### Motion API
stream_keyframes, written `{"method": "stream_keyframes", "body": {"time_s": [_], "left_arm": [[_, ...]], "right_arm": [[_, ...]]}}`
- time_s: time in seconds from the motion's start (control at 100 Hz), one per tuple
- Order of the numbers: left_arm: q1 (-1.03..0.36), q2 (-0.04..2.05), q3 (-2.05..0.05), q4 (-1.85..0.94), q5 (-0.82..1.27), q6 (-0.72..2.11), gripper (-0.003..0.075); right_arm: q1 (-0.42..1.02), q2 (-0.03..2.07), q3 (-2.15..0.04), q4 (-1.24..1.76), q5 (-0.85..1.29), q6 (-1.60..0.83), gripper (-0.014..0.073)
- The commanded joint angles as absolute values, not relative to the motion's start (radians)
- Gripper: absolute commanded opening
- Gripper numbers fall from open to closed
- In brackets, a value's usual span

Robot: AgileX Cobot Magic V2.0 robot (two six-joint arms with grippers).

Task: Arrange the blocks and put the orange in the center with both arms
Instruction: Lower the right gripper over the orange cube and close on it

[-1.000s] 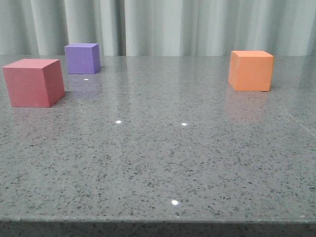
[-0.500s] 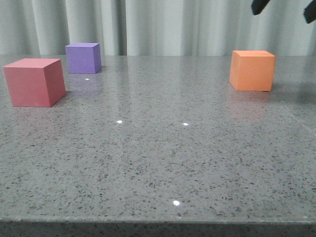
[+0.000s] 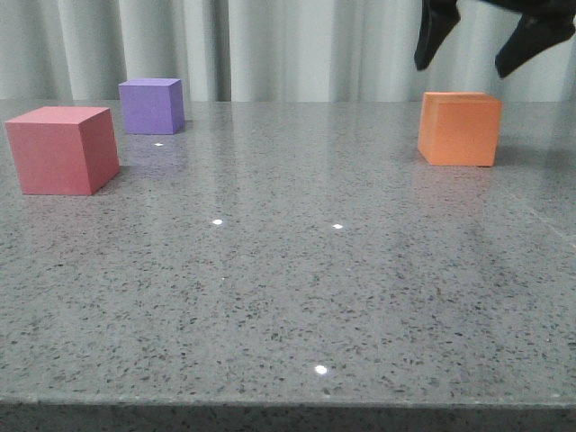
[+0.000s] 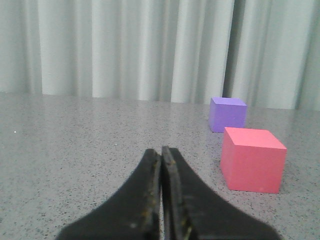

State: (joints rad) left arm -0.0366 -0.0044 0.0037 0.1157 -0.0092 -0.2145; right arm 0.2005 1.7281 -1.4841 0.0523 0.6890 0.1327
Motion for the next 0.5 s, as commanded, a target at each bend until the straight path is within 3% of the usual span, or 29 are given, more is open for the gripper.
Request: {"method": "stream_keyframes", "body": {"time_s": [0.0,0.22,0.38,0.49], "left_arm": [[-0.035,-0.04,0.044,0.108,-0.089,-0.216,-0.002],[-0.035,-0.04,0.044,0.108,-0.089,-0.216,-0.002],[-0.035,-0.04,0.044,0.108,-0.089,-0.216,-0.002],[-0.035,-0.04,0.044,0.108,-0.089,-0.216,-0.002]], "right_arm": [[0.2,1.711,-1.52,0.039,0.651,0.123,0.0644],[0.2,1.762,-1.52,0.038,0.681,0.124,0.0639],[0.2,1.762,-1.538,0.037,0.729,0.14,0.052],[0.204,1.762,-1.57,0.036,0.778,0.146,0.0513]]}}
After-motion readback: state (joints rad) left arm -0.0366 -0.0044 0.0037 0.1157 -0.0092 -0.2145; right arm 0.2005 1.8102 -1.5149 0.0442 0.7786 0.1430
